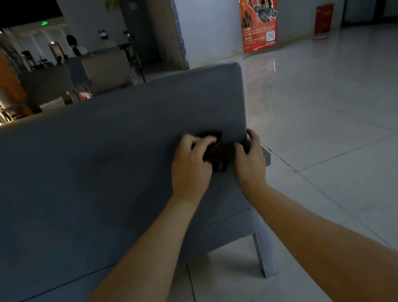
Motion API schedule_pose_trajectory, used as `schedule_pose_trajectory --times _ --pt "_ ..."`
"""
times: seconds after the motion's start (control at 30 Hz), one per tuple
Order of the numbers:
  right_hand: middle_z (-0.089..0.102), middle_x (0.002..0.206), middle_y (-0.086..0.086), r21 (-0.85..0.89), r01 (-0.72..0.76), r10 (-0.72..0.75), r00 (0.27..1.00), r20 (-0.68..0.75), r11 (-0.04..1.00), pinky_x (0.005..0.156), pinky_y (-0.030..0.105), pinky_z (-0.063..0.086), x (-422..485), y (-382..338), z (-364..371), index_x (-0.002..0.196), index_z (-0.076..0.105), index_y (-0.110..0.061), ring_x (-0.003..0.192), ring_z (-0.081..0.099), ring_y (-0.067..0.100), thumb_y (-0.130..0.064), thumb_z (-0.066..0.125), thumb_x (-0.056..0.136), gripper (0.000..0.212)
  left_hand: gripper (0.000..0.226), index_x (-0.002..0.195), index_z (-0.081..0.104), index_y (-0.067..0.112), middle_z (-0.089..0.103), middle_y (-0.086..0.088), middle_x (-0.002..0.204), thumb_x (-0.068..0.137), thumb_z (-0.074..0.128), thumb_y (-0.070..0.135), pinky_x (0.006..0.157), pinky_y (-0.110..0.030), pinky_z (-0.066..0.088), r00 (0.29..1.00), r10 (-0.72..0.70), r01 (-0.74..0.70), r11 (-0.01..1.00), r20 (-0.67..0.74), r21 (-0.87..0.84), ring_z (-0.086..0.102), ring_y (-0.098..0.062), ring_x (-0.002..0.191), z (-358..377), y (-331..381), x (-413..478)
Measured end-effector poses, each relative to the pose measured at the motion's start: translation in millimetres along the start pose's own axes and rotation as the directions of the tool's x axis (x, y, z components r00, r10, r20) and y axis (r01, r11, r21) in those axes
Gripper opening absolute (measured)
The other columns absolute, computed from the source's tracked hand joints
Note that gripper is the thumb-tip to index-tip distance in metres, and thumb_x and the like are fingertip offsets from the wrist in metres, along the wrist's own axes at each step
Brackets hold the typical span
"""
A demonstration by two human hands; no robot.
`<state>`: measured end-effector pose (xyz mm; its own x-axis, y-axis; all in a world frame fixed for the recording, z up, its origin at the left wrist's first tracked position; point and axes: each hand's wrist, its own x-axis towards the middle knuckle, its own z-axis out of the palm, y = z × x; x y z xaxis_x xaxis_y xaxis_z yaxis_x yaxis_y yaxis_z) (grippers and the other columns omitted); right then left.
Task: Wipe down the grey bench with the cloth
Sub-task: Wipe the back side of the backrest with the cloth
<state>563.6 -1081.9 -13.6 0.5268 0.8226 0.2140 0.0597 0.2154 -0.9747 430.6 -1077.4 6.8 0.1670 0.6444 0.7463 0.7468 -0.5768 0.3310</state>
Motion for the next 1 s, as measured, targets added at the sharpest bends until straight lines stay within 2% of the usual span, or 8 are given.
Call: schedule_pose_trajectory --times 0.13,0.33,0.4,0.53,0.67,0.83,0.9,1.0 --pt "0.059 0.133 -0.005 0.062 -0.007 0.01 0.999 -0.048 0.998 0.111 0.043 0.044 1.3 -0.7 5.8 0.148 0.047 -0.027 0.126 0.054 0.016 -0.021 0.039 0.104 0.045 0.054 0.118 0.073 0.011 0.061 -0.01 0.106 0.072 0.059 -0.013 0.07 -0.039 0.056 0.989 0.099 -0.092 0.994 -0.111 0.064 0.06 -0.031 0.099 -0.5 24.7 41.4" --pt "0.059 0.128 -0.012 0.1 0.085 -0.075 0.992 -0.103 0.991 0.101 0.02 0.043 0.7 10.8 6.6 0.143 0.051 -0.03 0.121 0.054 0.003 -0.018 0.037 0.107 0.041 0.053 0.113 0.074 0.015 0.064 -0.007 0.1 0.07 0.065 -0.014 0.053 -0.04 0.056 0.989 0.132 -0.126 0.988 -0.063 0.09 0.06 -0.028 0.095 36.5 11.9 32.1" --pt "0.059 0.133 -0.014 0.108 0.111 -0.099 0.989 -0.107 0.988 0.104 0.022 0.044 3.3 18.1 10.4 0.145 0.05 -0.03 0.123 0.053 0.0 -0.017 0.037 0.106 0.044 0.053 0.114 0.074 0.015 0.063 -0.007 0.101 0.07 0.066 -0.013 0.055 -0.039 0.057 0.99 0.139 -0.135 0.987 -0.037 0.084 0.062 -0.03 0.095 43.3 4.3 31.6" --pt "0.056 0.143 -0.011 0.064 0.161 -0.153 0.981 -0.119 0.985 0.113 0.038 0.044 3.0 29.5 17.1 0.152 0.043 -0.026 0.132 0.05 0.005 -0.016 0.037 0.101 0.053 0.037 0.115 0.073 0.016 0.062 -0.008 0.101 0.084 0.06 -0.001 0.058 -0.037 0.056 0.988 0.132 -0.137 0.988 0.077 0.064 0.062 -0.027 0.093 56.6 -5.5 10.2" --pt "0.044 0.154 -0.012 0.005 0.137 -0.137 0.989 -0.06 0.991 0.117 0.045 0.038 -3.4 36.6 15.0 0.157 0.031 -0.032 0.141 0.04 0.006 -0.023 0.037 0.102 0.056 0.013 0.104 0.066 0.015 0.058 -0.003 0.104 0.099 0.057 0.024 0.07 -0.036 0.049 0.95 -0.064 0.049 0.997 0.305 0.056 0.057 -0.022 0.097 68.5 -21.8 -34.4" --pt "0.042 0.156 -0.008 -0.043 0.103 -0.102 0.995 0.026 0.994 0.113 0.037 0.042 -7.5 29.7 3.9 0.159 0.026 -0.031 0.138 0.042 0.01 -0.017 0.041 0.104 0.059 0.011 0.098 0.055 0.017 0.056 -0.002 0.103 0.1 0.052 0.027 0.08 -0.04 0.05 0.886 -0.109 0.093 0.994 0.45 0.056 0.058 -0.022 0.097 60.9 -23.0 -60.8" --pt "0.044 0.154 -0.006 -0.05 0.085 -0.084 0.996 0.031 0.995 0.105 0.027 0.045 -6.2 27.6 1.5 0.159 0.025 -0.032 0.133 0.046 0.01 -0.016 0.043 0.103 0.061 0.009 0.104 0.06 0.013 0.051 -0.003 0.104 0.098 0.055 0.019 0.075 -0.041 0.052 0.904 -0.097 0.073 0.995 0.417 0.073 0.056 -0.022 0.092 49.7 -16.3 -48.2" --pt "0.043 0.156 -0.003 -0.037 0.093 -0.092 0.995 0.023 0.995 0.115 0.042 0.041 -7.8 25.4 6.0 0.159 0.026 -0.029 0.14 0.043 0.016 -0.016 0.045 0.1 0.064 0.043 0.116 0.07 0.014 0.05 -0.006 0.105 0.081 0.057 -0.007 0.066 -0.038 0.053 0.989 -0.015 0.009 0.999 0.144 0.045 0.055 -0.023 0.088 12.6 -6.7 -10.2"
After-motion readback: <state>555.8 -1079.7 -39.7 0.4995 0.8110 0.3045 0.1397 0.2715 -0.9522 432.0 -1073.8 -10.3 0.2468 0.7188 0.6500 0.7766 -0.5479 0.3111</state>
